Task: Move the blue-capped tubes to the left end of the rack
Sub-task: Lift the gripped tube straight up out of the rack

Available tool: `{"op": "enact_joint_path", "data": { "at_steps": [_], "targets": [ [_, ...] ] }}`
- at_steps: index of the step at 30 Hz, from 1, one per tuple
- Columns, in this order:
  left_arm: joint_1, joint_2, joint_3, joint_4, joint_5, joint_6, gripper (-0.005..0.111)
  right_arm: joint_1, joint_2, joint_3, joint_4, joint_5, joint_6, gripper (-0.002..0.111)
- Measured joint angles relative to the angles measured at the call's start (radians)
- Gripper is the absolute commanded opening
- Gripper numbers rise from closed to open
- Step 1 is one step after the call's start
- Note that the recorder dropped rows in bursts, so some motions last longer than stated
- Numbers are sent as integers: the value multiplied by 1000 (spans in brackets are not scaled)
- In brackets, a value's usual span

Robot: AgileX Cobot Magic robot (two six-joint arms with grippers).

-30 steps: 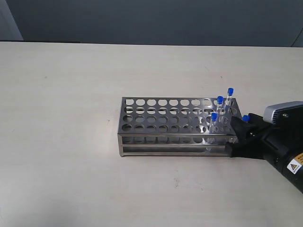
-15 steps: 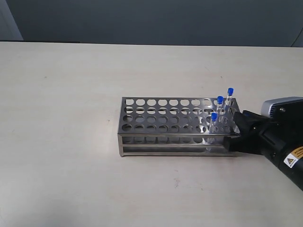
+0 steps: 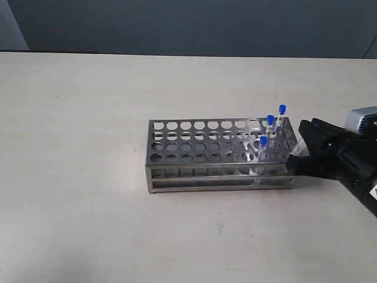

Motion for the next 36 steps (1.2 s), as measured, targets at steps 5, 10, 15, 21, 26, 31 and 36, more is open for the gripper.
{"op": "enact_joint_path", "data": {
  "at_steps": [5, 10, 15, 21, 26, 31, 36],
  "targets": [
    [0, 0, 0, 0, 0, 0, 0, 0, -116, 2, 0, 111, -25, -1],
    [0, 0, 0, 0, 0, 0, 0, 0, -237, 2, 0, 170, -55, -1],
    [0, 0, 0, 0, 0, 0, 0, 0, -314, 2, 0, 234, -86, -1],
    [0, 0, 0, 0, 0, 0, 0, 0, -382, -3, 0, 258, -92, -1],
    [0, 0, 0, 0, 0, 0, 0, 0, -398, -94, -62, 348, -73, -1],
    [0, 0, 0, 0, 0, 0, 0, 0, -380, -250, -222, 492, 49, -1],
    [0, 0, 0, 0, 0, 0, 0, 4, -292, -372, -430, 546, 204, -1]
  ]
}}
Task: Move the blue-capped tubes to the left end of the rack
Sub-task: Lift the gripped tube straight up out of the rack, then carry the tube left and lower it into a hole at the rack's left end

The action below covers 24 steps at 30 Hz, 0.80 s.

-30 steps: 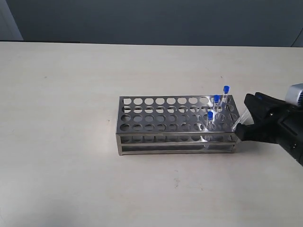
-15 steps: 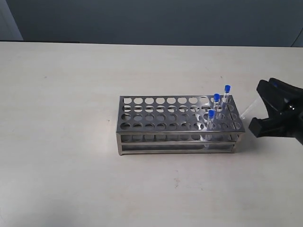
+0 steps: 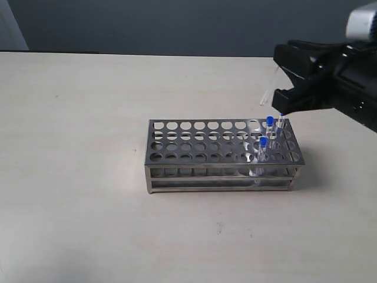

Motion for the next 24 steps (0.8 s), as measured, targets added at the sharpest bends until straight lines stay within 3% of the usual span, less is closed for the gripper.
{"op": "enact_joint_path", "data": {
  "at_steps": [18, 24],
  "targets": [
    [0, 0, 0, 0, 0, 0, 0, 12, 476, -382, -555, -111, 517, -1],
    [0, 0, 0, 0, 0, 0, 0, 129, 654, -558, -627, -83, 548, -1]
  ]
}}
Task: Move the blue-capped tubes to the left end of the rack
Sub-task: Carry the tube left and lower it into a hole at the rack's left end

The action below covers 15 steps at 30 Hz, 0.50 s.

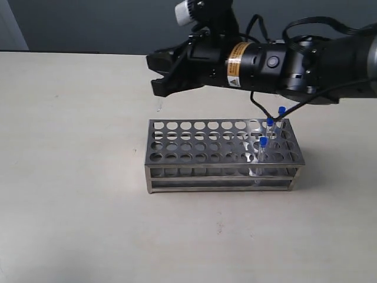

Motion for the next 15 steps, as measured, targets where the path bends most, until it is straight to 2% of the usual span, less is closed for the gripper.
{"op": "enact_joint_path", "data": {
  "at_steps": [6, 15],
  "targets": [
    [0, 0, 0, 0, 0, 0, 0, 23, 78, -46, -15, 44, 13, -1],
    [0, 0, 0, 0, 0, 0, 0, 23, 80, -47, -15, 50, 19, -1]
  ]
}}
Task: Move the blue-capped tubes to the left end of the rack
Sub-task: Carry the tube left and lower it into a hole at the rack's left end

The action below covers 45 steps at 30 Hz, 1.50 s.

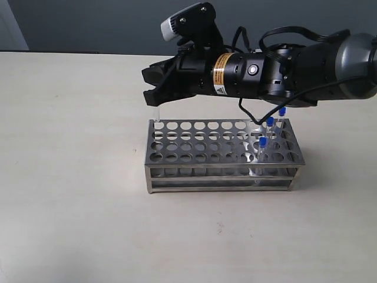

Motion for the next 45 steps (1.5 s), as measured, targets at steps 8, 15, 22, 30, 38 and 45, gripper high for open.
{"op": "enact_joint_path", "data": {
  "at_steps": [8, 15, 22, 30, 38, 45],
  "targets": [
    [0, 0, 0, 0, 0, 0, 0, 2, 16, 0, -1, 17, 2, -1],
    [0, 0, 0, 0, 0, 0, 0, 4, 57, 0, -5, -9, 11, -1],
    [0, 0, 0, 0, 0, 0, 0, 4, 57, 0, -15, -10, 16, -1],
    [0, 0, 0, 0, 0, 0, 0, 4, 57, -2, -69, -10, 37, -1],
    [0, 0, 0, -2, 0, 0, 0, 4, 59, -2, -100, -10, 62, -1],
    [0, 0, 0, -2, 0, 0, 0, 4, 94, -2, -109, -17, 82, -1]
  ]
}}
